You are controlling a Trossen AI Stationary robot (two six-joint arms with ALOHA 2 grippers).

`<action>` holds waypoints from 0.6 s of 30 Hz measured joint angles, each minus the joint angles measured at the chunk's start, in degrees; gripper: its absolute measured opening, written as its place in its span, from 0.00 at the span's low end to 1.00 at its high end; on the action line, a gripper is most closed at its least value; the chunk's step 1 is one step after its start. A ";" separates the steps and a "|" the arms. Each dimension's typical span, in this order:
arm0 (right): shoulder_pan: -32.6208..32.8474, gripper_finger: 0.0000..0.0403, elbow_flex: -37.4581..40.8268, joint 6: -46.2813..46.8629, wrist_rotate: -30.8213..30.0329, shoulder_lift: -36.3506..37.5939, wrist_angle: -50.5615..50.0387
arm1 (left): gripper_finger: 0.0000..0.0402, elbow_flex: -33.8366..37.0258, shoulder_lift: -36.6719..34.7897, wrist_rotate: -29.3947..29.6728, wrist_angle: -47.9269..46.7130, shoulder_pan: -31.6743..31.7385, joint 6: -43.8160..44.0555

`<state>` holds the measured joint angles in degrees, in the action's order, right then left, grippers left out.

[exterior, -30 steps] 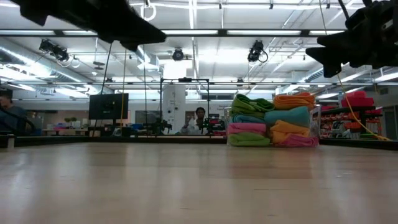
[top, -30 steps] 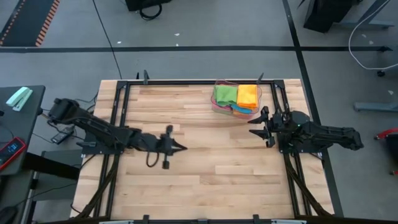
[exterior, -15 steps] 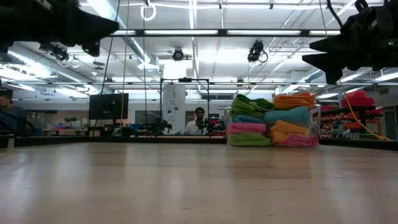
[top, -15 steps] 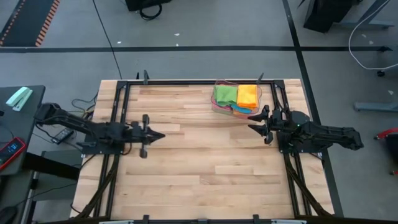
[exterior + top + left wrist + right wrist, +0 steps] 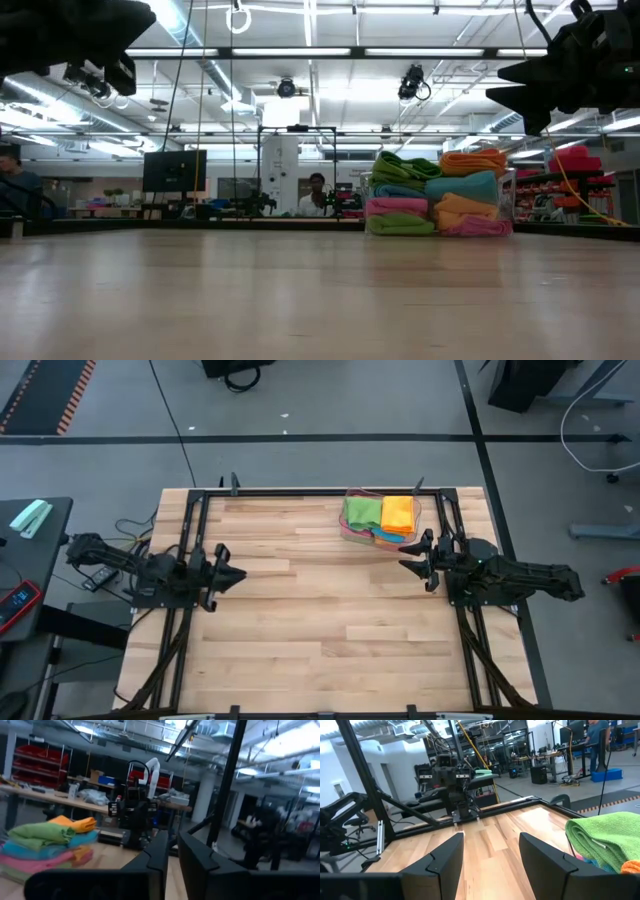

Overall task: Fold microfiber towels
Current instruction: Return to Home Position

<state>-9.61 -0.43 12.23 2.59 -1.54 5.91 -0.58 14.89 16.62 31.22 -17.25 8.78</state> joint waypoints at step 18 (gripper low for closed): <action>0.00 0.50 -0.02 -0.02 0.00 -0.02 -0.07 | 0.13 -0.04 -13.18 -4.98 -28.50 4.03 9.42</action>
<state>-9.61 -0.45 12.21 2.59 -1.56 5.85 -0.62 1.72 11.64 2.72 -13.22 18.20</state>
